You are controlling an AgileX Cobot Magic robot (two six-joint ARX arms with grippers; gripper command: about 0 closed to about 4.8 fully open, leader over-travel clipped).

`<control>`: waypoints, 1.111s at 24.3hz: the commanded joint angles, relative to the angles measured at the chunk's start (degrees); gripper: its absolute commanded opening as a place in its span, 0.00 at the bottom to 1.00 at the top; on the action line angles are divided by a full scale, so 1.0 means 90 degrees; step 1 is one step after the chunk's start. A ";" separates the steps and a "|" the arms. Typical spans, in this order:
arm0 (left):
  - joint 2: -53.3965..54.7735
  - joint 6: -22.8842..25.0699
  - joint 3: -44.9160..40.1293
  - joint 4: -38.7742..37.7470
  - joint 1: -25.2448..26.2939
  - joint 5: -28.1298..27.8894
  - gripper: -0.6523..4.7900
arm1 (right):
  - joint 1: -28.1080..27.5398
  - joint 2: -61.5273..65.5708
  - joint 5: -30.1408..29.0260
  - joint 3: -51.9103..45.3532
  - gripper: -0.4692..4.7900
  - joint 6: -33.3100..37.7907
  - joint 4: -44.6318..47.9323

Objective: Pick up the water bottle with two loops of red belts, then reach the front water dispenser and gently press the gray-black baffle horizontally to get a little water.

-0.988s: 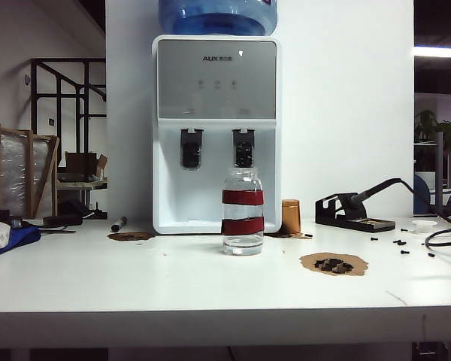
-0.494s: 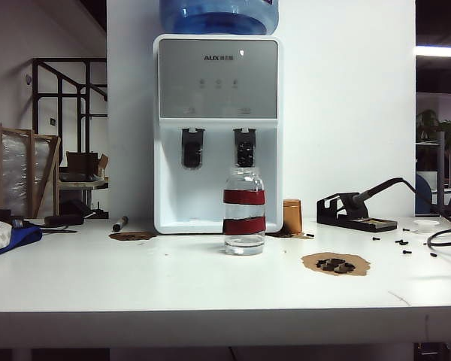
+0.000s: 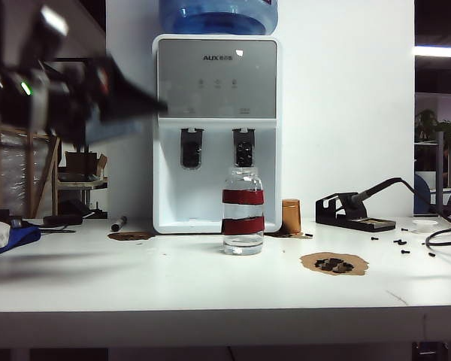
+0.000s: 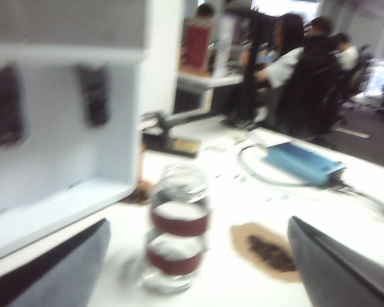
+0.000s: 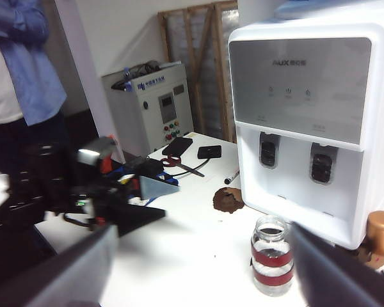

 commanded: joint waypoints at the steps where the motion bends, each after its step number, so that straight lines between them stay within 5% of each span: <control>1: 0.1112 0.0114 0.0818 0.0146 0.0007 -0.0019 1.00 | 0.0000 -0.0022 -0.0131 0.0175 0.94 -0.0175 -0.0189; 6: 0.2521 0.0131 0.1936 0.0146 -0.0138 0.0483 1.00 | 0.0002 -0.0010 -0.0542 0.0175 0.94 -0.0340 -0.0692; 13: 0.2834 0.0413 0.2067 0.0177 -0.0607 0.1047 1.00 | 0.0015 0.0058 -0.0607 0.0172 0.94 -0.0338 -0.0765; 16: 0.2837 0.0954 0.2072 0.0187 -0.0928 0.0648 1.00 | 0.0015 0.0073 -0.0583 0.0172 0.94 -0.0338 -0.0763; 27: 0.3254 0.1389 0.2373 0.0129 -0.1076 -0.0403 1.00 | 0.0015 0.0075 -0.0682 0.0172 0.94 -0.0338 -0.0767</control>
